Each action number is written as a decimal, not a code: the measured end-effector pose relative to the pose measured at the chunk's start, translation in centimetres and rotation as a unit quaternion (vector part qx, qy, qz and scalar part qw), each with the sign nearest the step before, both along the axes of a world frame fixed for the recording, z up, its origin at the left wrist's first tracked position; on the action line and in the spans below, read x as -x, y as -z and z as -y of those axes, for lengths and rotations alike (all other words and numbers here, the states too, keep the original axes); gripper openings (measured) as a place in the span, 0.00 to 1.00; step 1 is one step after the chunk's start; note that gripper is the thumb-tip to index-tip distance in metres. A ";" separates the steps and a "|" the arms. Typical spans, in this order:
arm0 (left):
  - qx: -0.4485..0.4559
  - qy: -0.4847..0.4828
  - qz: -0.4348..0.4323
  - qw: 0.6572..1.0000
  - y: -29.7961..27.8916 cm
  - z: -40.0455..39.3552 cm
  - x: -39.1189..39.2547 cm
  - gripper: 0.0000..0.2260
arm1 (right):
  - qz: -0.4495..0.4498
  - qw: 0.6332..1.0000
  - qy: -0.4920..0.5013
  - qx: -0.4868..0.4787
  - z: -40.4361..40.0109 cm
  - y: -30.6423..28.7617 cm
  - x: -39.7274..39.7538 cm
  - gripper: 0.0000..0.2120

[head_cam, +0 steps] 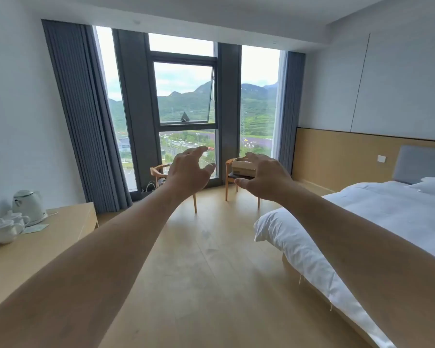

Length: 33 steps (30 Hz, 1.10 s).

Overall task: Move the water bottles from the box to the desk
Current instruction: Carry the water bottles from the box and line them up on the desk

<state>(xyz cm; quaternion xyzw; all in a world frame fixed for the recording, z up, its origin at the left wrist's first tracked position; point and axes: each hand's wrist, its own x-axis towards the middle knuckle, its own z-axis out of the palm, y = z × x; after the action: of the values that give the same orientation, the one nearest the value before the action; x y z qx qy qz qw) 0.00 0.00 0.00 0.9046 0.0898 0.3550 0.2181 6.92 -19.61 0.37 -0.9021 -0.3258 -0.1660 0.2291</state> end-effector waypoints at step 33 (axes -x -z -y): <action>-0.019 -0.008 -0.106 0.994 4.2 -21.8 -60.0 0.27 | -0.038 0.997 0.037 0.057 -23.9 5.4 -60.3 0.41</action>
<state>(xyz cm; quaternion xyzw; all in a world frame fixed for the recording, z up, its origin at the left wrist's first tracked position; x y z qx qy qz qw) 59.99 21.83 -4.19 0.9402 0.1129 0.2608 0.1876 67.18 4.32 -5.01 -0.9308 -0.2920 -0.1213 0.1834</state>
